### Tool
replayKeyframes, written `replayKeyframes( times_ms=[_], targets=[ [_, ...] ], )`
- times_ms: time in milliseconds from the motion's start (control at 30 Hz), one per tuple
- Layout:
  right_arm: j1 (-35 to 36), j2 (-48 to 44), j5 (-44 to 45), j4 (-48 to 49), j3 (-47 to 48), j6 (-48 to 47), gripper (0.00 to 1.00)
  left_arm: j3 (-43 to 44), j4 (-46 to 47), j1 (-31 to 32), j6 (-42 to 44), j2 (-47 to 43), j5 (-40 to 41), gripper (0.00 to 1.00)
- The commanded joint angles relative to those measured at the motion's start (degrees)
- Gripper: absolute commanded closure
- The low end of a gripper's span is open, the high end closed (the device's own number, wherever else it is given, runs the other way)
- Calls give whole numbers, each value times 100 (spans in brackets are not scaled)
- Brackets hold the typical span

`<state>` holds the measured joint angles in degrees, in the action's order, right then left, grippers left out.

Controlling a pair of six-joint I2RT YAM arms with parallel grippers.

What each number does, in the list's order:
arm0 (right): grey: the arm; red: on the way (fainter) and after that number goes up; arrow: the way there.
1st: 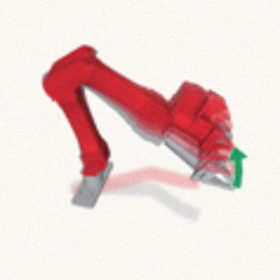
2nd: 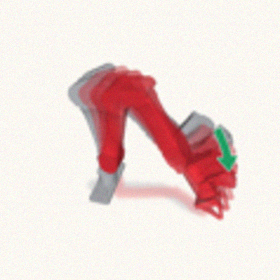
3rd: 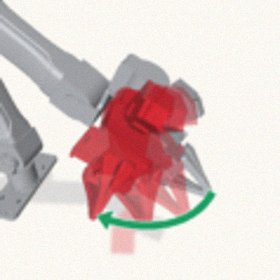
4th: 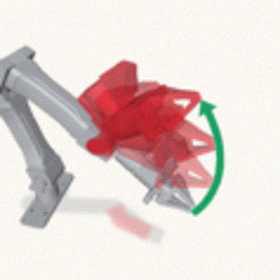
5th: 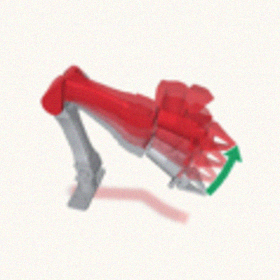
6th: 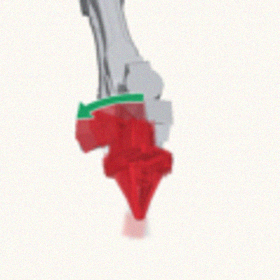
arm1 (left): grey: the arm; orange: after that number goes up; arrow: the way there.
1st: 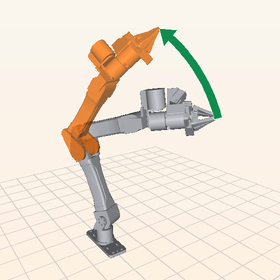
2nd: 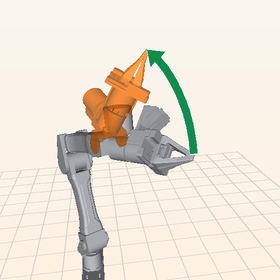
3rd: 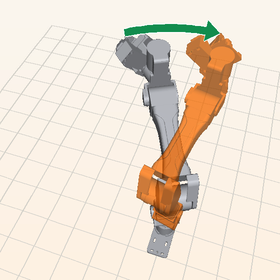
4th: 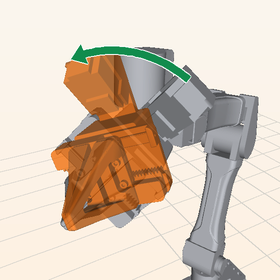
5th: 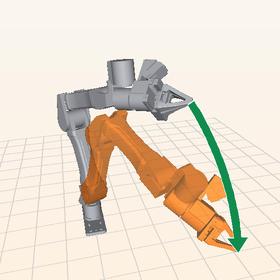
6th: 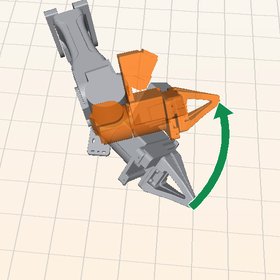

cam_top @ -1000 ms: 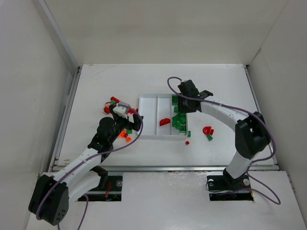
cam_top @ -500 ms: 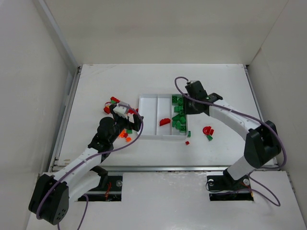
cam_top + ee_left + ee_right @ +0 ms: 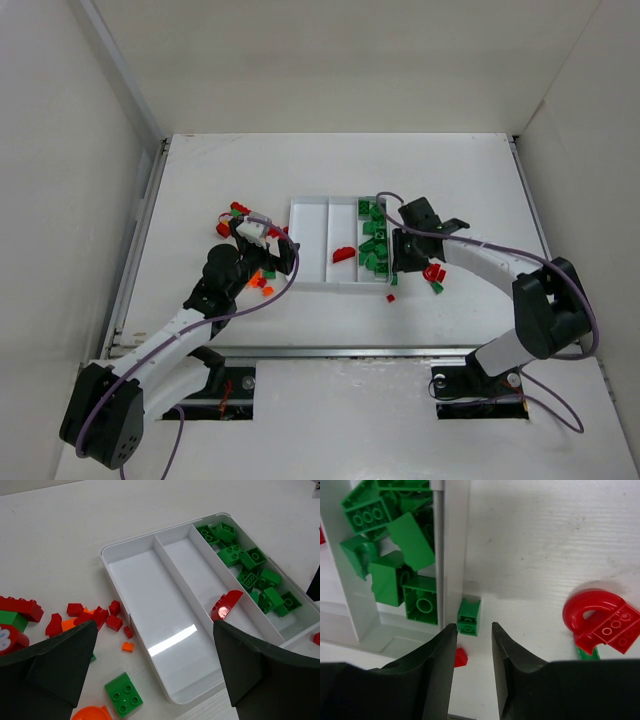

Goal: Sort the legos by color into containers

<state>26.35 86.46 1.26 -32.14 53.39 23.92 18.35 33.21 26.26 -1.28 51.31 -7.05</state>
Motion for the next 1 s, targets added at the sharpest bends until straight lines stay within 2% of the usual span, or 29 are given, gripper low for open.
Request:
replayKeyframes(
  times_ms=[0, 600, 667, 767, 800, 967],
  targets=[
    [116, -23, -354, 515, -4, -19, 60, 90, 274, 28, 49, -33, -77, 0],
    [222, 601, -301, 262, -4, 34, 59, 90, 274, 28, 49, -86, -77, 0],
    [222, 706, -249, 261, -4, 86, 63, 90, 274, 28, 49, -86, -77, 0],
    [222, 706, -21, 139, -4, 156, 83, 90, 274, 28, 49, -86, -77, 0],
    [222, 654, 75, 86, -4, 235, 100, 90, 274, 28, 49, -86, -77, 0],
    [222, 136, 1216, -275, 364, 535, 100, 90, 274, 28, 49, -86, -77, 0]
  ],
)
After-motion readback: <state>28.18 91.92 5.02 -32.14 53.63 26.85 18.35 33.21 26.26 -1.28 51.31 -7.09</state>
